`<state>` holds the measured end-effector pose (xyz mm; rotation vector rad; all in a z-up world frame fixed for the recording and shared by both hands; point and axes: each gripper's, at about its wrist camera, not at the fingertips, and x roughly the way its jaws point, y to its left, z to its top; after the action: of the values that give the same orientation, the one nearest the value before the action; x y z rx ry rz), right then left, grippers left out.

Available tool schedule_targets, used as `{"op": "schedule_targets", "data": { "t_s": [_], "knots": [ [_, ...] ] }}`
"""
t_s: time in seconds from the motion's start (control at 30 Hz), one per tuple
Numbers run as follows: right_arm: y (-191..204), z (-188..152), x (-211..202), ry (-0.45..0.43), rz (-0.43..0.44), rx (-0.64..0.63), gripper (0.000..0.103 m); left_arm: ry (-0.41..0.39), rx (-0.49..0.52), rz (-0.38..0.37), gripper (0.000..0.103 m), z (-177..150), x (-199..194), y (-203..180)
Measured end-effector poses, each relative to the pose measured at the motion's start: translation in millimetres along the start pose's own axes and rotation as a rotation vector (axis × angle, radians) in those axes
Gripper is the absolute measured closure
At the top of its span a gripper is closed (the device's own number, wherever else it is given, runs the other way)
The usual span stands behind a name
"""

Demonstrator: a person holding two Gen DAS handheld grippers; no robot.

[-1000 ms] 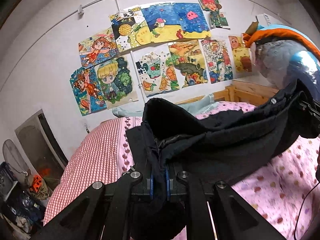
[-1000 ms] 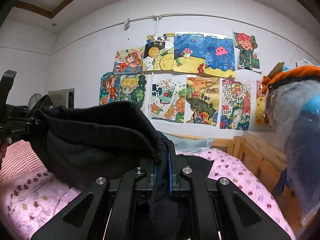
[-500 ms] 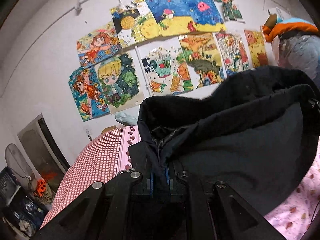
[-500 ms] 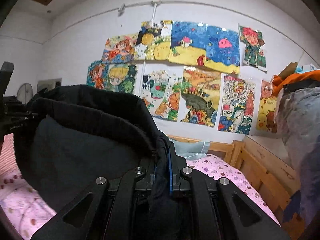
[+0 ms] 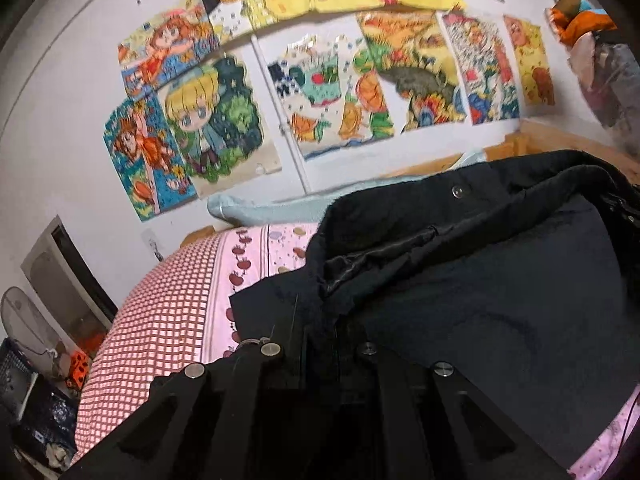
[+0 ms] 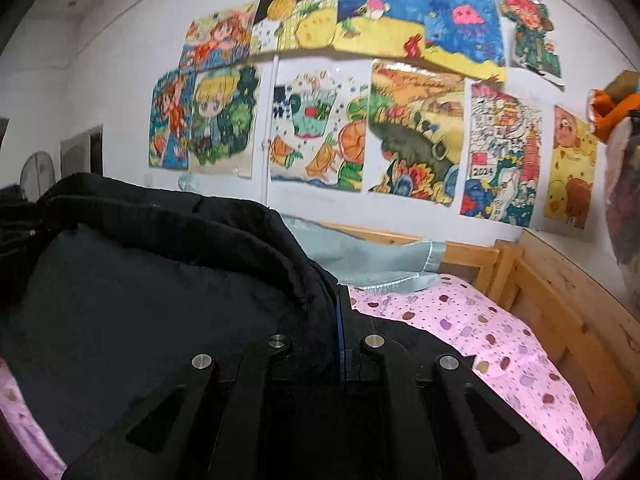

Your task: Fold large clothes

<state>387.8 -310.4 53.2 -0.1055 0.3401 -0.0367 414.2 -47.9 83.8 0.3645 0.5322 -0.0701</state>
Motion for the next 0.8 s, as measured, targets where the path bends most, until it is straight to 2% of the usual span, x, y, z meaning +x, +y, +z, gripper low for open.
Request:
{"op": "schedule_targets", "data": {
  "t_s": [0.13, 0.27, 0.37, 0.47, 0.63, 0.7, 0.73, 0.8],
  "knots": [
    [-1.3, -3.8, 32.3, 0.048, 0.0, 0.016, 0.096, 0.052, 0.007, 0.006, 0.094, 3.5, 27.3, -4.6],
    [-3.6, -12.3, 55.5, 0.09, 0.009, 0.036, 0.095, 0.095, -0.029, 0.001, 0.093, 1.3, 48.2, -7.0],
    [-5.7, -20.4, 63.7, 0.105, 0.021, 0.052, 0.095, 0.08, -0.018, 0.027, 0.09, -3.2, 52.1, -13.9],
    [-8.8, -28.9, 64.3, 0.101, 0.051, 0.066, 0.09, 0.067, 0.008, 0.055, 0.089, -5.4, 52.6, -22.7],
    [-12.2, -34.2, 65.5, 0.098, 0.087, 0.086, 0.085, 0.056, -0.001, 0.062, 0.085, -4.9, 46.4, -22.3],
    [-11.6, -33.7, 64.6, 0.095, 0.092, 0.081, 0.079, 0.057, -0.023, 0.056, 0.08, -4.8, 44.9, -17.9],
    [-10.4, -33.4, 63.7, 0.095, 0.095, 0.075, 0.076, 0.055, -0.037, 0.052, 0.073, -4.6, 44.0, -15.4],
    [-7.9, -31.7, 60.6, 0.094, 0.1, 0.059, 0.067, 0.047, -0.064, 0.05, 0.052, -3.5, 41.4, -11.2]
  ]
}}
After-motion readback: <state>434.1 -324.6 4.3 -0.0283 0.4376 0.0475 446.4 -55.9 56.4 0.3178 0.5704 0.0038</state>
